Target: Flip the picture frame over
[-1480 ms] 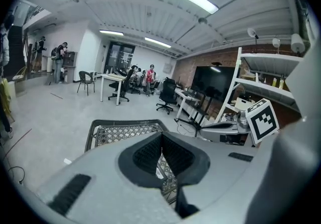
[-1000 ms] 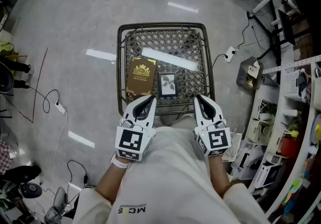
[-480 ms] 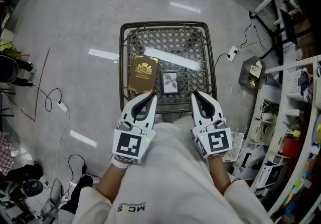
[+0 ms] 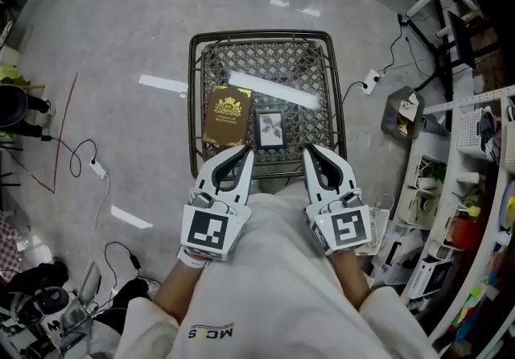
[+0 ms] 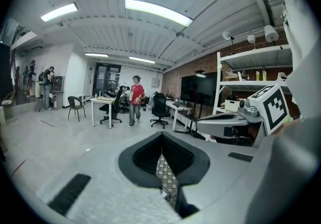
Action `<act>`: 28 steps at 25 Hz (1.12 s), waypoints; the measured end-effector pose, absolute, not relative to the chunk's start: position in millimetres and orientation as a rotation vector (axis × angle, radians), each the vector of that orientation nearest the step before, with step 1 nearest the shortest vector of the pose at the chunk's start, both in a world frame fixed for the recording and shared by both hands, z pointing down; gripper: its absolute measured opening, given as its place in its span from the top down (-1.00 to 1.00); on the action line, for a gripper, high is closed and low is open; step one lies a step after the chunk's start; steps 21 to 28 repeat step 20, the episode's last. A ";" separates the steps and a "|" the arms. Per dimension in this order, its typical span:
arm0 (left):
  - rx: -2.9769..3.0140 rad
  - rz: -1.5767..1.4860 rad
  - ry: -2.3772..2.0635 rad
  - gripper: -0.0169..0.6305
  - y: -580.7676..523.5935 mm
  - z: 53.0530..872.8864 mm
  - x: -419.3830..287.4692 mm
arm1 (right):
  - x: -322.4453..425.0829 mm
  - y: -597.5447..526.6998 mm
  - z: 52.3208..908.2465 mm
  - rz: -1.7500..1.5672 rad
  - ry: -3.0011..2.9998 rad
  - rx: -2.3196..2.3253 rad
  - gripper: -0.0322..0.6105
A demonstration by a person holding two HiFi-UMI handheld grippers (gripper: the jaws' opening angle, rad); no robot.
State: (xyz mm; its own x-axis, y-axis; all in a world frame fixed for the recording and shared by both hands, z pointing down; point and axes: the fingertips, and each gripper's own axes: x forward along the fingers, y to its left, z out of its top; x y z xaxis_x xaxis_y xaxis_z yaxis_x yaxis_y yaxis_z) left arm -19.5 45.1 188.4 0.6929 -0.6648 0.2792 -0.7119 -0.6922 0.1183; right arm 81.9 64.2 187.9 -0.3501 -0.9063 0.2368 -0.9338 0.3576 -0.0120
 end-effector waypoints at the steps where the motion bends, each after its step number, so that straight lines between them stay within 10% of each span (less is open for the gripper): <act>1: 2.682 0.315 -1.107 0.87 45.0 189.1 -19.8 | 82.1 64.3 188.2 0.216 -2.426 1.667 0.83; 28: 2.670 0.314 -1.091 0.87 50.6 191.6 -29.0 | 73.3 67.1 191.5 0.249 -2.416 1.679 0.84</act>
